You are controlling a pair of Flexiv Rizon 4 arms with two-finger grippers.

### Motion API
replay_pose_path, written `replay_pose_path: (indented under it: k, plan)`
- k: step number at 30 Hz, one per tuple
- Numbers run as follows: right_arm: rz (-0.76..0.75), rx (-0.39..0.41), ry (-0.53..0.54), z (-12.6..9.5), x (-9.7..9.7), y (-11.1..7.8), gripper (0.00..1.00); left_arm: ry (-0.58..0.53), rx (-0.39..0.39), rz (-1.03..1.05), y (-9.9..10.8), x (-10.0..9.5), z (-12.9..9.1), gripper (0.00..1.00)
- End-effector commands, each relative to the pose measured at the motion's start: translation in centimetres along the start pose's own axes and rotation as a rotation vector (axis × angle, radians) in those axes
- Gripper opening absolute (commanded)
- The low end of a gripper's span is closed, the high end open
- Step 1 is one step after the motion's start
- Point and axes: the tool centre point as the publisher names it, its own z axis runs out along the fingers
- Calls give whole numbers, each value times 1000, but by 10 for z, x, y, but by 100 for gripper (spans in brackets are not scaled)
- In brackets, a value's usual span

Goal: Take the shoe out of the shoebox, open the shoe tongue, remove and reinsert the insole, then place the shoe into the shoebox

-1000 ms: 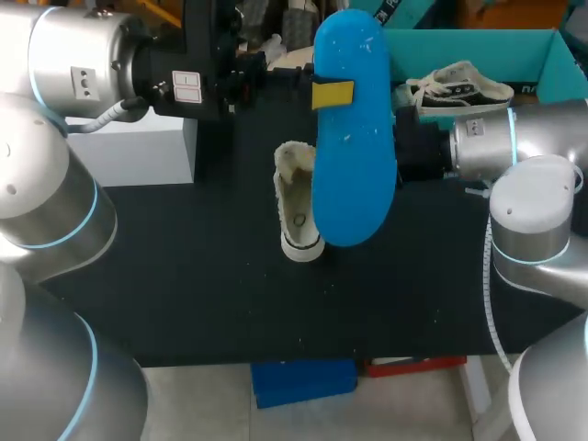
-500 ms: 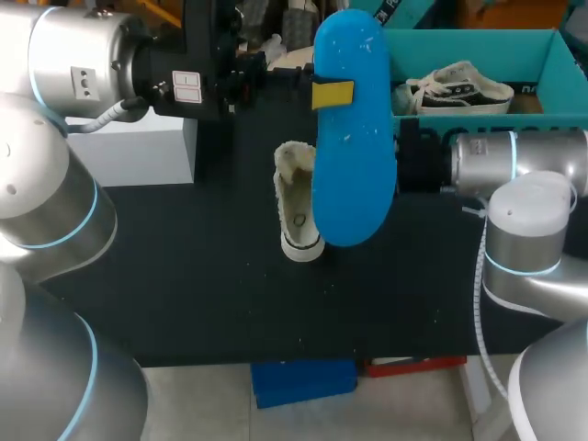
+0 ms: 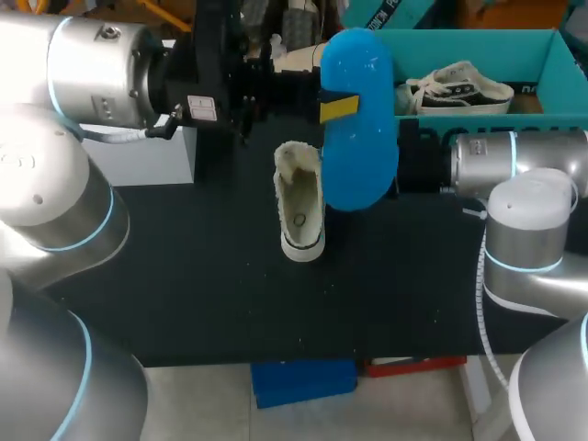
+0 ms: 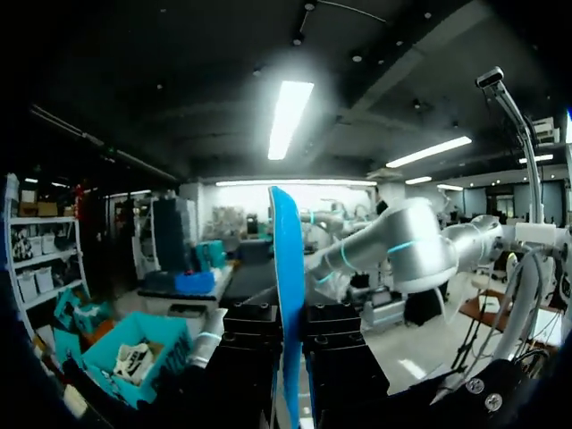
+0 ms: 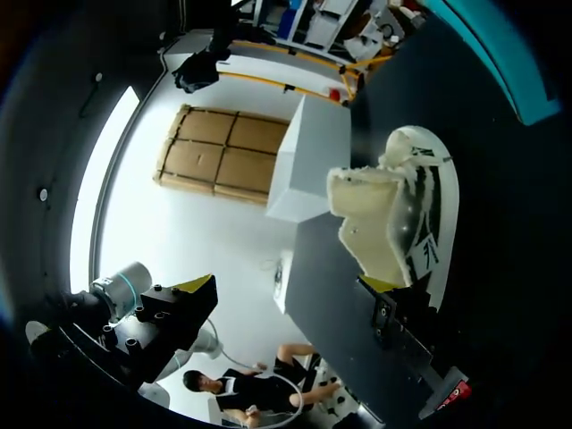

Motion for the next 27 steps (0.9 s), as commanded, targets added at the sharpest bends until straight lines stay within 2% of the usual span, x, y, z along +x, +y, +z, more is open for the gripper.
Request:
replay_pose_path:
  k: [1,7,25,27]
  plan:
    - [0,-3,-1,2,0,0,100,20,79,12,47,-10,15,0]
    - [0,-3,-1,2,0,0,100,28,57,-14,89,-21,17,0]
    - [0,-3,-1,2,0,0,100,28,57,-14,89,-21,17,0]
    - [0,-3,-1,2,0,0,100,35,52,208,81,3,19,0]
